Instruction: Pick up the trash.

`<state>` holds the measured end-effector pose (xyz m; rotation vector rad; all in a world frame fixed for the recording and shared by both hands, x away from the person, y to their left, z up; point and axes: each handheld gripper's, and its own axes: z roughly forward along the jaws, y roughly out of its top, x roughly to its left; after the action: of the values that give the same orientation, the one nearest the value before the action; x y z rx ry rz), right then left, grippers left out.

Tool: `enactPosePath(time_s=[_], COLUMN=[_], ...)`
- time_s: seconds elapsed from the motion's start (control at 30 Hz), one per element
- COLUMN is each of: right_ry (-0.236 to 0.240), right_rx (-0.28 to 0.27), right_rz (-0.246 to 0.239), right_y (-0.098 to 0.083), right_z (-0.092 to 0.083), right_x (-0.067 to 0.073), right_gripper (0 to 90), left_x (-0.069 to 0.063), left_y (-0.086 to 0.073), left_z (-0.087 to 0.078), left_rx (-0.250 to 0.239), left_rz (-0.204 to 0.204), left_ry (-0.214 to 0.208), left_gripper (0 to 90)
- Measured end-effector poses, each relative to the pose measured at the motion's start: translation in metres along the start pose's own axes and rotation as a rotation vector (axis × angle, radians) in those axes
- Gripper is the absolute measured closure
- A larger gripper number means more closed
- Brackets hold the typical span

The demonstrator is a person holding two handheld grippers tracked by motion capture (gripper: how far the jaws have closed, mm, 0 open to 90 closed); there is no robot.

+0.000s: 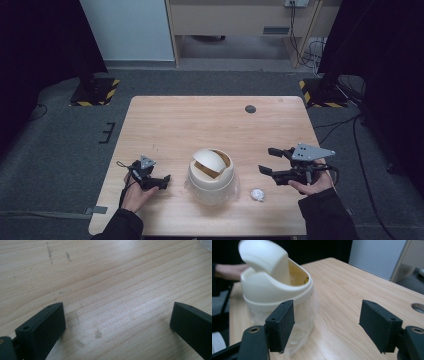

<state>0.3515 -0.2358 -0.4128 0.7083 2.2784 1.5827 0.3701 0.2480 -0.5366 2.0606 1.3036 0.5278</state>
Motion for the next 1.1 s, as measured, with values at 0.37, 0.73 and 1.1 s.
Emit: enactPosePath(time_s=[0.37, 0.73, 1.1], right_ry=[-0.047, -0.053, 0.006], right_rx=[0.111, 0.184, 0.260], right_rz=[-0.023, -0.028, -0.014], right_y=[-0.028, -0.047, -0.061], right_z=[0.007, 0.012, 0.021], right_x=[0.000, -0.004, -0.001], right_gripper=[30.3, 29.7, 33.3], left_x=[0.000, 0.000, 0.000], left_y=[0.000, 0.000, 0.000], left_z=[0.000, 0.000, 0.000], left_rx=[0.000, 0.000, 0.000], left_rz=[-0.001, 0.000, -0.001], left_ry=[0.000, 0.000, 0.000], left_gripper=[0.0, 0.0, 0.0])
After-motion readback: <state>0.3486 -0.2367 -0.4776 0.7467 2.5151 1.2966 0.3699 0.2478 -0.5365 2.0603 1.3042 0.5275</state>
